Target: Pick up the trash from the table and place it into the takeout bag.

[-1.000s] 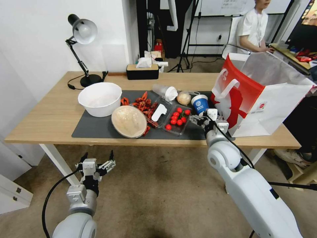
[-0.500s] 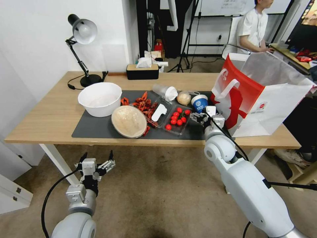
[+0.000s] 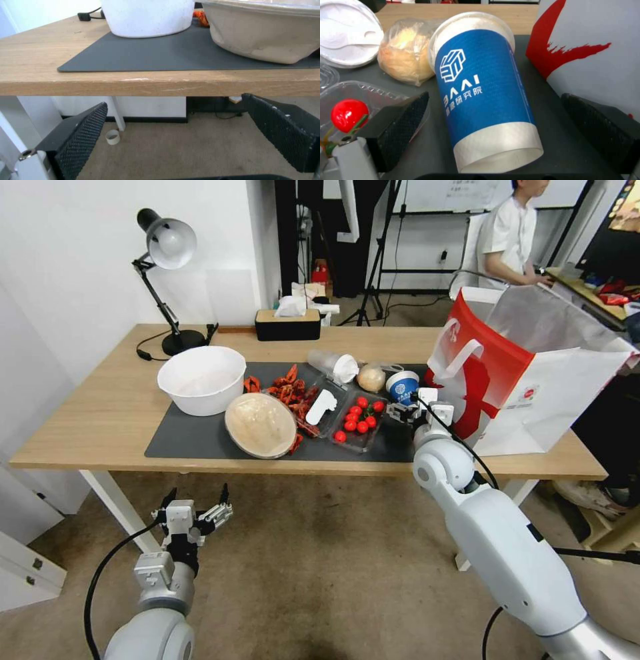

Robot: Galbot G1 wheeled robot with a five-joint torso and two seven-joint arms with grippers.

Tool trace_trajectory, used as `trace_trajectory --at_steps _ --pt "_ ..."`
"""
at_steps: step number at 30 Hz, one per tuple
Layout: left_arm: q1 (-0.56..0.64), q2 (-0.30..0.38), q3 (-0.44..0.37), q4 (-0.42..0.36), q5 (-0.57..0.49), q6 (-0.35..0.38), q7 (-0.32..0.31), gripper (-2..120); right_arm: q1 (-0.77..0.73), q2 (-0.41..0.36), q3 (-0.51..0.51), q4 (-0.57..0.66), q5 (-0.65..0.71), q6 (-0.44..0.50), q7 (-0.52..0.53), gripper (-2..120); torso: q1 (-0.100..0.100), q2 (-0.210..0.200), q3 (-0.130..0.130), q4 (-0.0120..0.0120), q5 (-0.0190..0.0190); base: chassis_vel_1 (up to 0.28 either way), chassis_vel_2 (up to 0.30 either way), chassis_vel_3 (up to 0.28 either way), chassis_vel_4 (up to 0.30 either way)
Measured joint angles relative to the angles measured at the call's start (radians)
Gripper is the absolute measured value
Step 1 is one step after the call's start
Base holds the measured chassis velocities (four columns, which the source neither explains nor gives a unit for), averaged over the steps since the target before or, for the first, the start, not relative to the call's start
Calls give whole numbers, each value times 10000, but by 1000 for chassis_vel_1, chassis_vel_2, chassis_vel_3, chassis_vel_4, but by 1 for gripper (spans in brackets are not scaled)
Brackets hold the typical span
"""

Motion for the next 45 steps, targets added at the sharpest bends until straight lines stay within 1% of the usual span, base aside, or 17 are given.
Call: trace_trajectory --at_steps 14,45 --pt "3 -13 -29 13 -9 -12 -10 100 232 1 -91 -376 236 -208 -79 100 0 0 0 0 0 0 0 0 0" --pt "22 6 13 -3 -7 -21 -26 100 -28 -22 37 -358 237 -279 -82 100 0 0 -1 -1 0 0 0 0 0"
